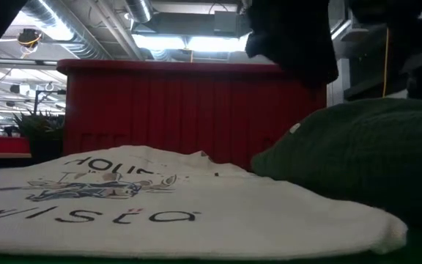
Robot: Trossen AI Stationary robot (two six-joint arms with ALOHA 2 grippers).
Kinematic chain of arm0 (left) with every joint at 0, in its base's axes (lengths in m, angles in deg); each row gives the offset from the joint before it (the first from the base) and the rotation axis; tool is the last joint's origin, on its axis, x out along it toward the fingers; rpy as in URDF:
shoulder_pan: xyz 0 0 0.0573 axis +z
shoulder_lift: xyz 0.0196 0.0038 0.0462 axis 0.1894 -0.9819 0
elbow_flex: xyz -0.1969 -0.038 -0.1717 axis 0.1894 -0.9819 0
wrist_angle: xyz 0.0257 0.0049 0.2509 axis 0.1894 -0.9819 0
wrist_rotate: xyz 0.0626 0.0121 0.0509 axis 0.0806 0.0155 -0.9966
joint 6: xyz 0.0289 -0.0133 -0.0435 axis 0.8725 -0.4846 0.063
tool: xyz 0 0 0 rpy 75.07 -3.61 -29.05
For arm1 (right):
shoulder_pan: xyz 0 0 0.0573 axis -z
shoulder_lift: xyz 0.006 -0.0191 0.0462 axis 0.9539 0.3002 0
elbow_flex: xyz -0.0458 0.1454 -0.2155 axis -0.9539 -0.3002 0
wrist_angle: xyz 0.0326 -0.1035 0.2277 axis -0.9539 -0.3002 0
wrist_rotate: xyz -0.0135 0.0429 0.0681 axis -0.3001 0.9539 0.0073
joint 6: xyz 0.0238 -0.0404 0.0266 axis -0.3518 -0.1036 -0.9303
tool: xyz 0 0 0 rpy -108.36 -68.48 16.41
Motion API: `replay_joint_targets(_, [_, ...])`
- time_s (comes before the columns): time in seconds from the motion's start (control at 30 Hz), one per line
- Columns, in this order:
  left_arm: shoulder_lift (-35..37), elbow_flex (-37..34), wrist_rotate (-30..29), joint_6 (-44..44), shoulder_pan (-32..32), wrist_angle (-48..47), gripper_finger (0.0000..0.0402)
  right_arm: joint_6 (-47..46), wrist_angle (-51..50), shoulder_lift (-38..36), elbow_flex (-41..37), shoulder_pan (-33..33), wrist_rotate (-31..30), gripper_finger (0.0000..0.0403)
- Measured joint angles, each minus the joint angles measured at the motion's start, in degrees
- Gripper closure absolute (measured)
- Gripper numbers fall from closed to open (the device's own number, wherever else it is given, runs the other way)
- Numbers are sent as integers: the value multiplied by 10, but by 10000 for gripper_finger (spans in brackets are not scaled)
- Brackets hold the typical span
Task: Fold Laundry from Bin
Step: Fold the green t-shirt
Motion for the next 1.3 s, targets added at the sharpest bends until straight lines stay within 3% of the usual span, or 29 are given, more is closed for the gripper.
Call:
replay_joint_targets(0.37, [-1, -158, 0, -32, 29, 43, 265, -2, -10, 0, -91, 64, 107, 288])
replay_joint_targets(0.57, [3, -176, -5, -41, 38, 5, 265, -46, -40, 0, -125, 100, 135, 288])
replay_joint_targets(0.87, [41, -180, -22, -24, 54, -76, 265, -41, -74, 0, -108, 118, 135, 288])
replay_joint_targets(1.1, [100, -179, -23, -43, 53, -74, 265, -39, -138, -1, -40, 117, 111, 288])
replay_joint_targets(1.3, [127, -178, -28, -71, 58, -53, 265, -40, -108, -2, -8, 117, 80, 288])
